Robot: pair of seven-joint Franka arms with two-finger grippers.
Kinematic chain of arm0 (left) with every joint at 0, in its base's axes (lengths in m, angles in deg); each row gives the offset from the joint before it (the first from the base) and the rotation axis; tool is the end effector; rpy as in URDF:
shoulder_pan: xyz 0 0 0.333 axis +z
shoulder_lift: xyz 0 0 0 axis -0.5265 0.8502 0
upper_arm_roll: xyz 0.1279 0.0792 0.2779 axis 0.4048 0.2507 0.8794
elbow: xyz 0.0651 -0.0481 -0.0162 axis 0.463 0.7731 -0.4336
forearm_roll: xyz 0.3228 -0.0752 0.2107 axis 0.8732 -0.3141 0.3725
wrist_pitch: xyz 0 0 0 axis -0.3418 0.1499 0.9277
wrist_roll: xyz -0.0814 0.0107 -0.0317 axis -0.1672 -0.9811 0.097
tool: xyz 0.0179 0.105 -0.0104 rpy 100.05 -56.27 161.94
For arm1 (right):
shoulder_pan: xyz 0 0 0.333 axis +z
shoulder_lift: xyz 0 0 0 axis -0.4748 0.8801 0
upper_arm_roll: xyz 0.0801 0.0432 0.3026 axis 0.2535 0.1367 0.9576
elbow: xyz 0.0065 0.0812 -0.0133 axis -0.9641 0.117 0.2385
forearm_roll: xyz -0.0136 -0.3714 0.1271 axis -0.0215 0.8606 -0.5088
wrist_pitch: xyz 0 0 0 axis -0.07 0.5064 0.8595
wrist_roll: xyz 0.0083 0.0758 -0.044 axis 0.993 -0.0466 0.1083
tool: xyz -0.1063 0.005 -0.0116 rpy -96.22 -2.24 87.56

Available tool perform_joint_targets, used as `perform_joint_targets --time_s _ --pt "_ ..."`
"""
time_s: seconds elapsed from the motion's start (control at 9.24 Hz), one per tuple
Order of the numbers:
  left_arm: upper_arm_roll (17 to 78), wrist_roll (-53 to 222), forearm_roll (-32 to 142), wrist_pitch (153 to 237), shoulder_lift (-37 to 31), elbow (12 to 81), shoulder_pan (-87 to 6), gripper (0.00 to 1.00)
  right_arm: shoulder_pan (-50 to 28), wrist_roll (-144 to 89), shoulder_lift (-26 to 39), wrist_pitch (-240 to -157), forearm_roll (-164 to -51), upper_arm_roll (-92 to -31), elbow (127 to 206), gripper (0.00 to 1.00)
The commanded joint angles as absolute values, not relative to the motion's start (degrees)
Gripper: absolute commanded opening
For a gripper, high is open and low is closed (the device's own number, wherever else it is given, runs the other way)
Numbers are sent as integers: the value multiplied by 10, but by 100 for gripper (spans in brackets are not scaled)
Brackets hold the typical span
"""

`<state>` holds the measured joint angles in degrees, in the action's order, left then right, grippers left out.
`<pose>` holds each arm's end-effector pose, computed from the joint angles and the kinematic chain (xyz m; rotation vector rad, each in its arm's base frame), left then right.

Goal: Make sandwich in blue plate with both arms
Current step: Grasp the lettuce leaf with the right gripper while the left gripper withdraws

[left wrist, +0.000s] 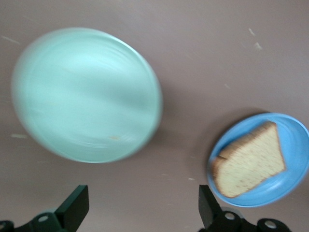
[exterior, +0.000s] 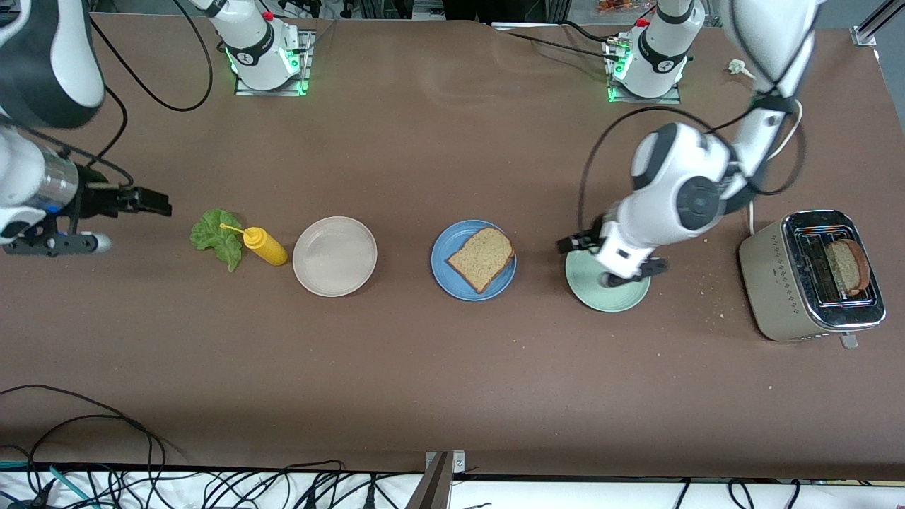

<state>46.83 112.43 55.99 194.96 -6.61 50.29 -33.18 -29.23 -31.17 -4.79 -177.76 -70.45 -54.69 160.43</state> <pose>0.5908 -0.2099 0.3364 2.9336 0.4914 -0.3405 0.6068 0.0021 0.4888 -3.1266 -0.0435 0.2722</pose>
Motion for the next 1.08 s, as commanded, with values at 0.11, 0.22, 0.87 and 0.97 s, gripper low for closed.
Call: perform_joint_targets --time_s 0.11,0.22,0.87,0.97 --pt "469 1089 711 1820 -74 411 -247 100 -298 -307 -36 -1940 -662 -554 1733 100" --pt "470 1050 750 1807 -74 393 -227 100 -298 -297 -36 -2015 -657 -561 1790 100" --pt "470 843 833 1781 -88 315 -94 100 -312 -243 37 -2242 -658 -589 1962 100" --pt "470 836 834 1781 -89 315 -85 100 -313 -243 52 -2261 -658 -589 1962 100"
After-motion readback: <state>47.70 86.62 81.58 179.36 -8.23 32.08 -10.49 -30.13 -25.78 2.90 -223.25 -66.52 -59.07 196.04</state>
